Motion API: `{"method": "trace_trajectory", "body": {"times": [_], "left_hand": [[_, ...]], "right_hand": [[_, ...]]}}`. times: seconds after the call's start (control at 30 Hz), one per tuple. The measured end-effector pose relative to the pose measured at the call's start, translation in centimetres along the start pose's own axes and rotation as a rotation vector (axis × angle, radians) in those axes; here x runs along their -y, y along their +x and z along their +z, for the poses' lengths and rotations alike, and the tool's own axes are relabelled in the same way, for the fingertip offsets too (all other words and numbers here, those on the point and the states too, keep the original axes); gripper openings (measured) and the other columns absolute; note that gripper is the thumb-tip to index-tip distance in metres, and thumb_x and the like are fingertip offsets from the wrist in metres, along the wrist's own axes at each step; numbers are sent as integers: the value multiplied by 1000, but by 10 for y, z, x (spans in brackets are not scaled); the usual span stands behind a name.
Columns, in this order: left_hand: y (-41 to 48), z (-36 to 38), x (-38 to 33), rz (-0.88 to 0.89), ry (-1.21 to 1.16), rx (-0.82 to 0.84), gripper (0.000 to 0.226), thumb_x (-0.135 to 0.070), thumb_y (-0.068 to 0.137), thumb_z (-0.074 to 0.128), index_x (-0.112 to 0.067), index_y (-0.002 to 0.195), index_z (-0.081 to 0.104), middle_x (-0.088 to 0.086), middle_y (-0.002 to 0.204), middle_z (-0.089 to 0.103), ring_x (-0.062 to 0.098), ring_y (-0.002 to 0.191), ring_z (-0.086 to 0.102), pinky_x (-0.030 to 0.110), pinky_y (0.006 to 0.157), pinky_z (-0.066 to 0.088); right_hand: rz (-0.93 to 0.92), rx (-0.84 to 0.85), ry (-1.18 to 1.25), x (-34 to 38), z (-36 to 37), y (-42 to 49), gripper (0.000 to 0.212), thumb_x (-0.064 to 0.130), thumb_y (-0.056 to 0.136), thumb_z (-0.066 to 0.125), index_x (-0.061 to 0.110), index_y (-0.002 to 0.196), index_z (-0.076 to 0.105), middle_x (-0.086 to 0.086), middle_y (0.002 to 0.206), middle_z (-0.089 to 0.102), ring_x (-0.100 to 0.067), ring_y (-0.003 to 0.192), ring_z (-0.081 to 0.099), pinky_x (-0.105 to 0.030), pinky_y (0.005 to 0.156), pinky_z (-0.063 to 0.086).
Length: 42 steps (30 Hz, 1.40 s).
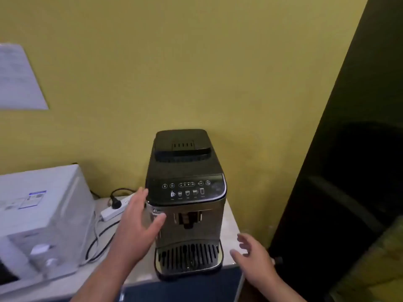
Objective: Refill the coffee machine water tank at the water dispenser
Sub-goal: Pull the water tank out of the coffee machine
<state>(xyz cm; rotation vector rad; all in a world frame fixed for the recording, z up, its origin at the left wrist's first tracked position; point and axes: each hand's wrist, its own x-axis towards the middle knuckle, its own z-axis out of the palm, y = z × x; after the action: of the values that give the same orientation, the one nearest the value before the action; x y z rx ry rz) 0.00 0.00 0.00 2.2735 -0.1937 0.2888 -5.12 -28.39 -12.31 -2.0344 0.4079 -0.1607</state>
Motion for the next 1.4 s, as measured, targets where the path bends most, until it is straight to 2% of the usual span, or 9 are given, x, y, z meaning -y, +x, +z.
{"method": "trace_trajectory", "body": {"times": [0.1, 0.23, 0.4, 0.53, 0.67, 0.83, 1.07, 1.2, 1.4], "left_hand": [[44, 4, 5, 47, 69, 4, 89, -44, 89, 64, -22, 159, 12, 0, 167, 10, 17, 153, 11, 41, 121, 18], [77, 15, 20, 18, 187, 222, 108, -56, 83, 66, -18, 159, 0, 0, 168, -8, 11, 153, -3, 34, 120, 9], [92, 23, 29, 46, 282, 250, 119, -64, 79, 65, -14, 158, -9, 0, 166, -21, 17, 154, -4, 37, 120, 13], [94, 24, 34, 72, 289, 254, 119, -65, 79, 63, -14, 157, -11, -1, 166, -22, 17, 154, -3, 37, 121, 14], [94, 22, 34, 82, 308, 262, 119, -65, 79, 63, -13, 157, -11, 0, 166, -22, 20, 154, -1, 38, 120, 14], [93, 24, 33, 83, 302, 257, 118, -62, 80, 64, -14, 157, -10, 2, 166, -22, 23, 154, 1, 39, 120, 15], [93, 24, 32, 80, 290, 251, 117, -61, 81, 65, -14, 157, -10, 1, 166, -21, 21, 154, -2, 38, 120, 14], [93, 24, 33, 82, 277, 252, 116, -61, 81, 65, -13, 157, -9, 1, 166, -21, 20, 154, -3, 37, 120, 13], [93, 24, 33, 95, 261, 247, 117, -61, 80, 65, -12, 157, -8, 3, 167, -19, 20, 154, -5, 34, 119, 11]], "right_hand": [[-15, -26, -19, 17, 21, 31, 67, 31, 81, 73, 17, 139, 45, 6, 134, 52, -10, 117, 52, -30, 93, 48], [35, -18, -4, 26, 49, 57, 83, 40, 76, 74, 21, 146, 34, 9, 140, 44, -12, 130, 42, -35, 105, 41], [56, -66, 15, 28, 67, 87, 53, 46, 67, 79, 29, 112, 58, 11, 110, 54, -7, 100, 55, -21, 78, 44], [113, -83, 84, 20, 78, 109, 71, 61, 43, 83, 26, 102, 63, 5, 102, 66, -9, 89, 64, -27, 75, 55], [85, -75, 183, 13, 89, 120, 72, 34, 31, 88, 22, 97, 64, -9, 103, 69, -28, 98, 67, -42, 78, 59], [111, -111, 197, 18, 89, 113, 54, 20, 61, 89, 21, 105, 58, 5, 94, 70, -8, 88, 63, -6, 58, 45], [66, -183, 127, 20, 89, 104, 54, 40, 59, 89, 24, 100, 58, 11, 87, 69, -3, 81, 63, -14, 60, 44], [85, -228, 157, 16, 94, 95, 54, 45, 59, 87, 28, 100, 57, 11, 89, 71, -6, 82, 66, -23, 66, 54], [75, -299, 204, 21, 105, 87, 53, 28, 69, 84, 21, 110, 51, 4, 99, 67, -15, 90, 64, -7, 60, 42]]}}
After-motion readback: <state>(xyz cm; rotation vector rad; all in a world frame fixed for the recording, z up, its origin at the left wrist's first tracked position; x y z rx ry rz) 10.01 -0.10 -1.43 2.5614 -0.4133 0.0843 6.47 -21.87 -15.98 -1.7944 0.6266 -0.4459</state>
